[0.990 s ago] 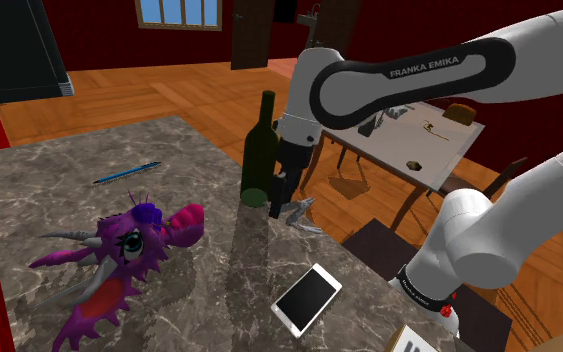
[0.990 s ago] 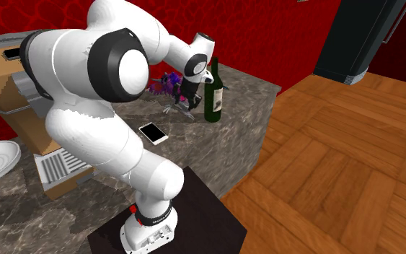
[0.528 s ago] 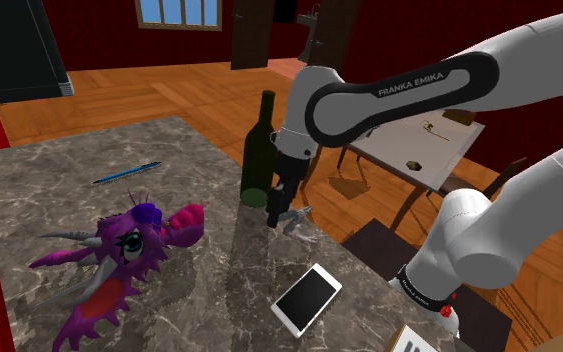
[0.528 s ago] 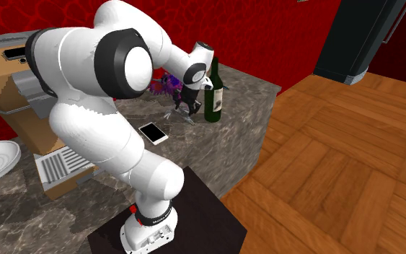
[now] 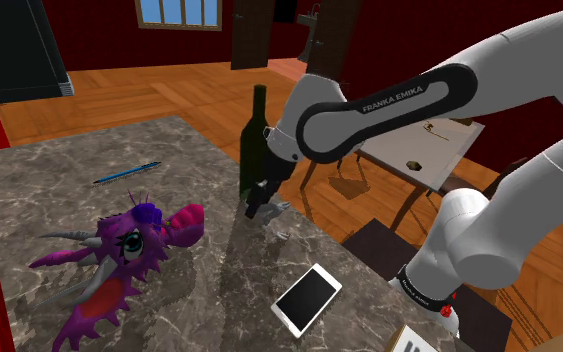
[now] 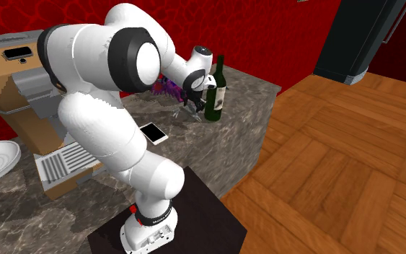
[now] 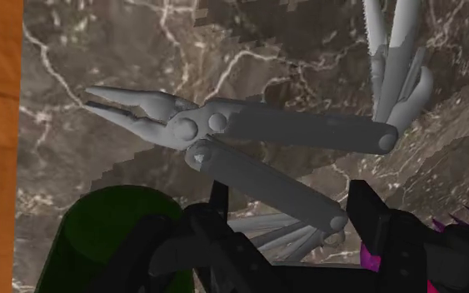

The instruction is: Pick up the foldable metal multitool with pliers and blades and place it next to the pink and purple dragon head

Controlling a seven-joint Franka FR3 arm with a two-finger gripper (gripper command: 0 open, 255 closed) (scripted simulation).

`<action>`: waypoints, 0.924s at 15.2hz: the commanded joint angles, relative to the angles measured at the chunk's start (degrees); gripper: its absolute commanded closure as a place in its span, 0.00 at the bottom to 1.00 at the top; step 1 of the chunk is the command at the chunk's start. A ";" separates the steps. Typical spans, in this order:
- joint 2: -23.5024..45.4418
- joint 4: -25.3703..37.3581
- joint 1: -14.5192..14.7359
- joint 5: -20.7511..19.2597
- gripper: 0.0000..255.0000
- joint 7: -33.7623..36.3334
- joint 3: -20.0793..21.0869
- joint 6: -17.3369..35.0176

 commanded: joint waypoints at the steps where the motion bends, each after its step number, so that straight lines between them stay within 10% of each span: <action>1: 0.31 -1.45 0.50 0.19 1.00 -0.74 -1.08 -11.81; 5: 0.33 -1.48 1.90 -0.22 1.00 -0.43 -2.45 -11.66; 6: 1.49 -1.06 2.17 0.06 0.00 -0.40 -2.19 -10.86; 14: -2.81 1.43 1.67 -2.84 0.00 0.89 -4.66 -17.80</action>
